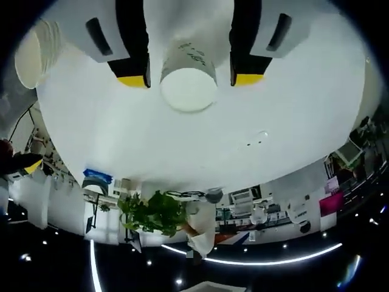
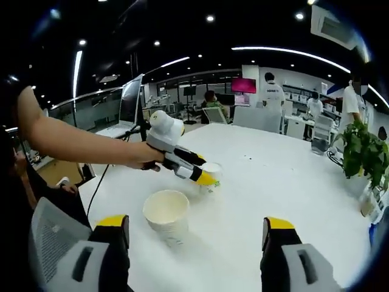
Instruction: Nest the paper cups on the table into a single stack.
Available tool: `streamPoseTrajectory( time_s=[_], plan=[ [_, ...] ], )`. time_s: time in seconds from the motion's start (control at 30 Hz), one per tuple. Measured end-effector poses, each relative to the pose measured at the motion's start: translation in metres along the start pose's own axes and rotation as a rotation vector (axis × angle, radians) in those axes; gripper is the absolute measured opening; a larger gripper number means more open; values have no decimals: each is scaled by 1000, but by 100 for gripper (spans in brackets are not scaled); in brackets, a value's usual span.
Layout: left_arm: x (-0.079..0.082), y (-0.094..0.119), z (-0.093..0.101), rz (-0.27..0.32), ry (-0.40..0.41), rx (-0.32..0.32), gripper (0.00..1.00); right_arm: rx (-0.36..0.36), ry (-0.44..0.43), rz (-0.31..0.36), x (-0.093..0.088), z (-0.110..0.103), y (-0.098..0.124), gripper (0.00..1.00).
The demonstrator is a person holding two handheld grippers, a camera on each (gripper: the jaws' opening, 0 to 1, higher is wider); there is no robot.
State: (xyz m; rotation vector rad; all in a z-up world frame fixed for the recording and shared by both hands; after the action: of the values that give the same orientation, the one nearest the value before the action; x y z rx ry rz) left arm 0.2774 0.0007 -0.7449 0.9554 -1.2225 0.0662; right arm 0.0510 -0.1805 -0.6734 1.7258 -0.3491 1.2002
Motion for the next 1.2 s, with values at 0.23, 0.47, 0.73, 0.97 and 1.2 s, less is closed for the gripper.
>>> streamPoseTrajectory(
  time_s=[0.23,0.47,0.73,0.97,1.2],
  plan=[
    [1,-5,5,-4,7,-19,37,-2,-17,-8,-5,-1,0,90],
    [3,1,8,1,16,-17,37,-6,-19,3,-4,0,0,90],
    [18,28,15,42,22,-10,36,14,-68,58,5,4,-1,89],
    [26,53,27,56,44,-33,36,30,-80,80,11,3,-4,86],
    [35,87,38,93,69,-60,36,60,-80,93,15,-3,-8,82]
  ],
)
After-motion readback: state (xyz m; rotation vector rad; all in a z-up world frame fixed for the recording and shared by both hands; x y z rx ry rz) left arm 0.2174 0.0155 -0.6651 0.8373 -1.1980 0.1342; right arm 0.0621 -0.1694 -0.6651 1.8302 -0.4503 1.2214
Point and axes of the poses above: the point that each gripper's makers call its tool centre point, and the gripper's own axes: y roughly backward along the fingers, z roughly to its right, x roughly out of its top, the point moved 9 cm from there along y, roughly backward along the fingers, and after that the axes turned 5 degrees about -z, right-handed, at the moved point
